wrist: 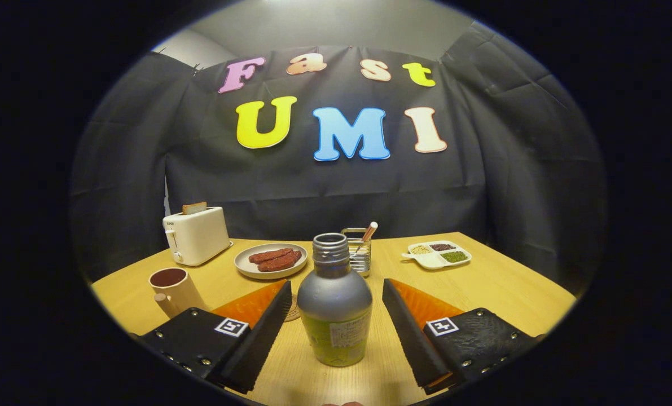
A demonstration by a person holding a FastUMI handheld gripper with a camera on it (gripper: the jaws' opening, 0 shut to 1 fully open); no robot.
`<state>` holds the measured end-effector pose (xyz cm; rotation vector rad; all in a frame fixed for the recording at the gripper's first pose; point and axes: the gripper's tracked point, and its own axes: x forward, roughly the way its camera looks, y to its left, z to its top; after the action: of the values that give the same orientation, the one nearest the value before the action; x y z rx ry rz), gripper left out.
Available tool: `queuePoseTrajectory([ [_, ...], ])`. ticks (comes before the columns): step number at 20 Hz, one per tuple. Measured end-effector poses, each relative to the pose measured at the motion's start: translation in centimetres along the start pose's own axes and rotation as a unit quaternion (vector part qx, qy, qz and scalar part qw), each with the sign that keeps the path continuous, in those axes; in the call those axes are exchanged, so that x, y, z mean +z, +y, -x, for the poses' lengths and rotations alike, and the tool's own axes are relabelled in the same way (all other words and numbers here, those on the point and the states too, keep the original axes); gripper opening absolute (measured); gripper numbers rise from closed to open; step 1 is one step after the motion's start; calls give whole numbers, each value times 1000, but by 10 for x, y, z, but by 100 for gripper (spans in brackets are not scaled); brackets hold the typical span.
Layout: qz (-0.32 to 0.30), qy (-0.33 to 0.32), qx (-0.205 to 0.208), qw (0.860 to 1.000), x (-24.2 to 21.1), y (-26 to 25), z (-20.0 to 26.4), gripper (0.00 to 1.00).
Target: Take the bottle from table, then pour the juice into the cup, finally place the bottle on the coaster
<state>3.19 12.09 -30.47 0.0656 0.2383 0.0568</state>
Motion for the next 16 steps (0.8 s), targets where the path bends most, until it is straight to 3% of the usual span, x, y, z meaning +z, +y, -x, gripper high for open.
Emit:
queuePoseTrajectory([
  [4,-13,5,-8,1000,-9,2,-12,99],
  [8,21,6,-23,999,-16,-2,-20,99],
  [10,34,10,-30,999,-18,-4,-23,91],
  [11,36,14,-31,999,-19,-4,-25,81],
  [16,60,50,-30,996,-12,4,-21,77],
])
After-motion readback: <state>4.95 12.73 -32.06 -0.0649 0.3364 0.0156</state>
